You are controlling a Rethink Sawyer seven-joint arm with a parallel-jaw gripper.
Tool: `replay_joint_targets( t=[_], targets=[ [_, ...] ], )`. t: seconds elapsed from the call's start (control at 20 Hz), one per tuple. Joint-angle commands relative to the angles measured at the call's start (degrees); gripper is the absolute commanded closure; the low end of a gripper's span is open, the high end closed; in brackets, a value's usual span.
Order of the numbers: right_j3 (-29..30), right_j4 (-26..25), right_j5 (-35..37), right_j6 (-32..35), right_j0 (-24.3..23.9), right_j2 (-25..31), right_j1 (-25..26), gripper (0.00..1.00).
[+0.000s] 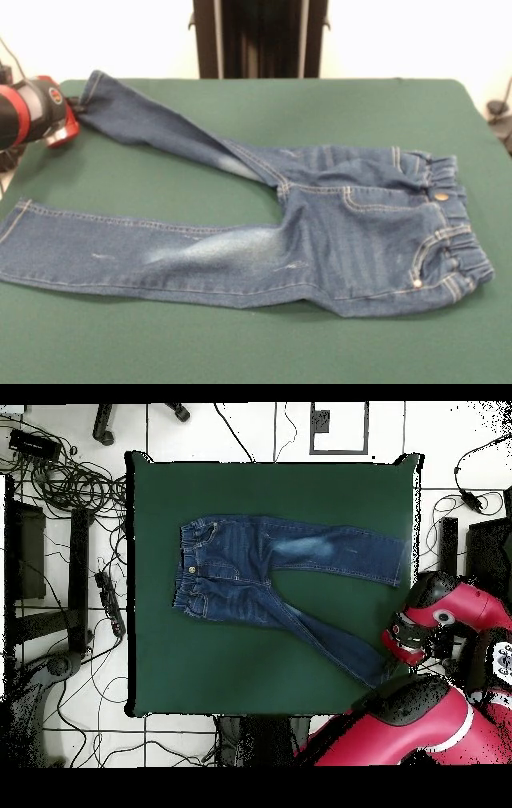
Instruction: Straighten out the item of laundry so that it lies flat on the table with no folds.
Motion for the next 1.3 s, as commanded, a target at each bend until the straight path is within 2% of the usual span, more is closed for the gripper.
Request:
replay_joint_targets(
  t=[0.05, 0.35, 0.55, 0.6, 0.65, 0.7, 0.75, 0.8, 0.85, 0.95, 1.15, 1.3],
  targets=[
    [-2.0, -1.2, -15.1, -26.0, 4.2, 13.0, 2.1, 1.0],
    [-10.5, -2.5, -4.4, -27.7, 6.0, 13.7, 4.4, 1.0],
    [-15.5, -4.4, 0.3, -29.5, 6.8, 13.4, 5.6, 1.0],
    [-13.8, -4.6, -1.2, -29.9, 5.7, 12.4, 5.4, 1.0],
    [-15.2, -5.2, 0.0, -30.2, 5.9, 12.3, 5.7, 1.0],
    [-13.1, -5.1, -2.0, -30.2, 5.0, 11.3, 5.4, 1.0],
    [-14.5, -5.6, -1.2, -30.6, 5.0, 11.2, 6.1, 1.0],
    [-11.6, -5.1, -3.1, -30.5, 4.4, 10.2, 4.9, 1.0],
    [-13.1, -5.6, -2.7, -31.3, 4.4, 10.2, 5.7, 1.0],
    [-9.0, -4.7, -4.1, -31.4, 4.1, 8.8, 2.7, 1.0],
    [-9.7, -5.1, -8.3, -31.6, 2.9, 9.4, 4.6, 1.0],
    [-6.7, -4.2, -12.0, -31.0, 1.9, 9.7, 4.1, 1.0]
  ],
)
